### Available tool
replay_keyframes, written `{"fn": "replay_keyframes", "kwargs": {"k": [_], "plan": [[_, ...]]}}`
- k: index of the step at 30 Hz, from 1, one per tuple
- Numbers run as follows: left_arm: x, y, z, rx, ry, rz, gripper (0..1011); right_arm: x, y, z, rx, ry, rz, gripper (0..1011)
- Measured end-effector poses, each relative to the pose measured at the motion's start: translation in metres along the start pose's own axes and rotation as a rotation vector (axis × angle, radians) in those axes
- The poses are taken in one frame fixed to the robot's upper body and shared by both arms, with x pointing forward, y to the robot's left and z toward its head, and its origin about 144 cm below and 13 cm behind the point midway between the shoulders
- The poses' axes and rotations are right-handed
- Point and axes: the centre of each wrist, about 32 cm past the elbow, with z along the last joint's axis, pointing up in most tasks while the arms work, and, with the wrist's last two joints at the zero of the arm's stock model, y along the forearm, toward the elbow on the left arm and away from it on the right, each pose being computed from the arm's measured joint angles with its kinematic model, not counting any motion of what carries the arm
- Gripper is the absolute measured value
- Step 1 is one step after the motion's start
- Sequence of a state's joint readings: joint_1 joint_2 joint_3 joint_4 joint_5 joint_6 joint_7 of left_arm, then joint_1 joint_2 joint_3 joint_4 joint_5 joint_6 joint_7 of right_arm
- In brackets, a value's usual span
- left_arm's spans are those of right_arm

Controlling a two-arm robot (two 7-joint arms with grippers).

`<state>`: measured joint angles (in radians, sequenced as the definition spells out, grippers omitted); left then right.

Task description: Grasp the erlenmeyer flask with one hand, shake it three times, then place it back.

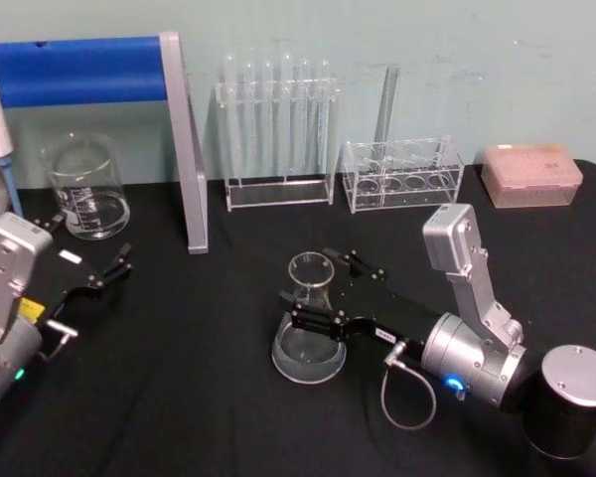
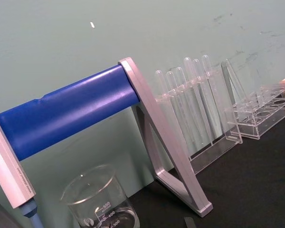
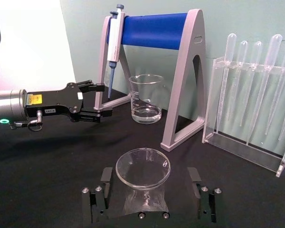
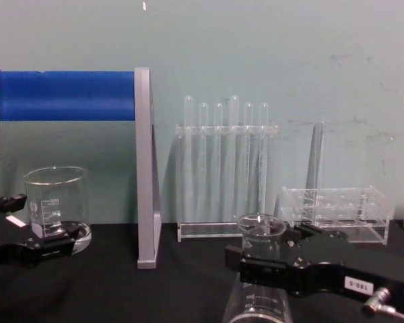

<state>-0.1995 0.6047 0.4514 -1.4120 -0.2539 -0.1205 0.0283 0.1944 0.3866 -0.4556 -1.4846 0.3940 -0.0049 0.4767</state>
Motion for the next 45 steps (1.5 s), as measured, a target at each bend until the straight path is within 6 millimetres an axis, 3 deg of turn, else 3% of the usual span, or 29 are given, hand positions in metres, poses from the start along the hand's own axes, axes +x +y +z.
{"fn": "replay_keyframes", "kwargs": {"k": [10,18,26,30,35,45], "plan": [[0.0,0.0,0.0,0.0,0.0,0.0,1001,0.007,-0.015,0.004,-0.005,-0.009,0.042,1003],[0.0,0.0,0.0,0.0,0.0,0.0,1001,0.018,-0.048,0.009,-0.051,-0.027,0.068,1003],[0.0,0.0,0.0,0.0,0.0,0.0,1001,0.03,-0.071,0.016,-0.033,-0.052,-0.073,1002],[0.0,0.0,0.0,0.0,0.0,0.0,1001,0.032,-0.065,0.014,0.013,-0.084,-0.244,1002],[0.0,0.0,0.0,0.0,0.0,0.0,1001,0.034,-0.045,0.005,0.054,-0.131,-0.417,1003],[0.0,0.0,0.0,0.0,0.0,0.0,1001,0.031,-0.013,-0.015,-0.005,-0.262,-0.537,1002]]}}
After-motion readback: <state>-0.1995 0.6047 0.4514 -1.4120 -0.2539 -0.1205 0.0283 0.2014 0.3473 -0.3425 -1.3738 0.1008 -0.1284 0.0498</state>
